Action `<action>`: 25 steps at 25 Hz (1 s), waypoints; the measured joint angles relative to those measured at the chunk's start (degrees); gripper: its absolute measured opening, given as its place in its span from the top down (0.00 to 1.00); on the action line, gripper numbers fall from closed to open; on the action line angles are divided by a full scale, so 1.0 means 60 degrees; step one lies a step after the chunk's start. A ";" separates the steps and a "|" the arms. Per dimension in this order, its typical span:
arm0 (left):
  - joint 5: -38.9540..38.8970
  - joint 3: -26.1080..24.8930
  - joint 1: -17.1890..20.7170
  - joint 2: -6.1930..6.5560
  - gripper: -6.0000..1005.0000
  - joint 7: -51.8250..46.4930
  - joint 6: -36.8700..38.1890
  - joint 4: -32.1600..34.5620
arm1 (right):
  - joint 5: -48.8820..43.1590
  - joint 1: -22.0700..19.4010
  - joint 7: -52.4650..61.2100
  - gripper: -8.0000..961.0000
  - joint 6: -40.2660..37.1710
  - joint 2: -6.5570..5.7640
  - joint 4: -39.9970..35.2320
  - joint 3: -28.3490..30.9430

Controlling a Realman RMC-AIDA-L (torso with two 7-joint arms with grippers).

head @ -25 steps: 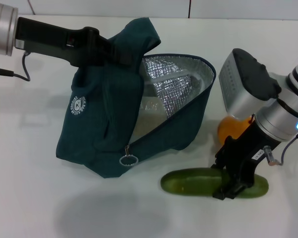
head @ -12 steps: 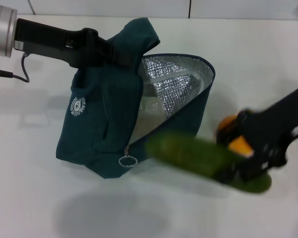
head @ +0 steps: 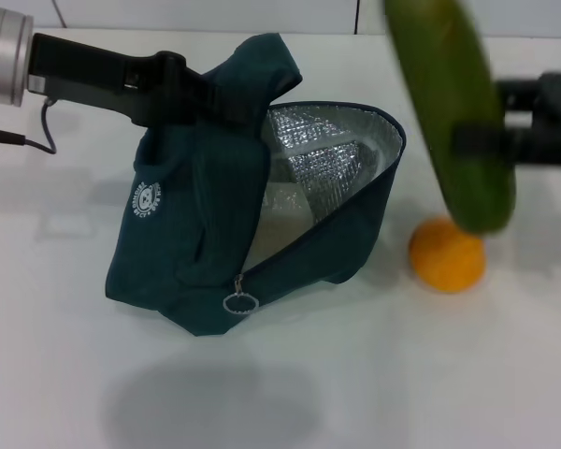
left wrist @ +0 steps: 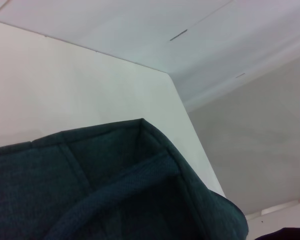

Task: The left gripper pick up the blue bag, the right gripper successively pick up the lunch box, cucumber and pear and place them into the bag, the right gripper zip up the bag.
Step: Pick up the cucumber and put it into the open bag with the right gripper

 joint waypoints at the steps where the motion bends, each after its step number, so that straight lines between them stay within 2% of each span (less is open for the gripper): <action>1: 0.0000 0.0000 -0.0003 0.0000 0.96 -0.0001 0.0000 0.0000 | 0.0238 -0.0085 -0.0156 0.40 0.0159 0.0022 0.0155 0.0025; 7: -0.0011 0.0008 -0.0029 -0.0048 0.96 -0.0014 0.0000 0.0000 | 0.1805 -0.0337 -0.1817 0.39 0.1540 0.0369 0.1617 -0.0038; 10: -0.0014 0.0008 -0.0045 -0.0080 0.96 -0.0014 0.0000 0.0000 | 0.2540 -0.0112 -0.3202 0.39 0.1936 0.0382 0.2814 -0.0142; 14: -0.0018 0.0008 -0.0042 -0.0089 0.96 0.0007 0.0000 0.0000 | 0.2638 0.0332 -0.3921 0.39 0.2712 0.0394 0.3482 -0.0302; 16: -0.0026 0.0006 -0.0047 -0.0097 0.96 0.0031 0.0000 0.0000 | 0.2633 0.0639 -0.3936 0.38 0.3296 0.0404 0.3670 -0.0783; 20: -0.0029 0.0000 -0.0030 -0.0103 0.96 0.0042 0.0000 -0.0001 | 0.2612 0.0981 -0.3141 0.38 0.4558 0.0325 0.3386 -0.2245; 23: -0.0030 0.0001 -0.0007 -0.0103 0.96 0.0068 0.0000 0.0000 | 0.2253 0.0830 -0.1850 0.38 0.5538 0.0154 0.2180 -0.3450; 25: -0.0030 -0.0009 0.0004 -0.0103 0.96 0.0085 0.0000 0.0000 | 0.1606 0.0634 -0.1003 0.37 0.5692 0.0051 0.1272 -0.3673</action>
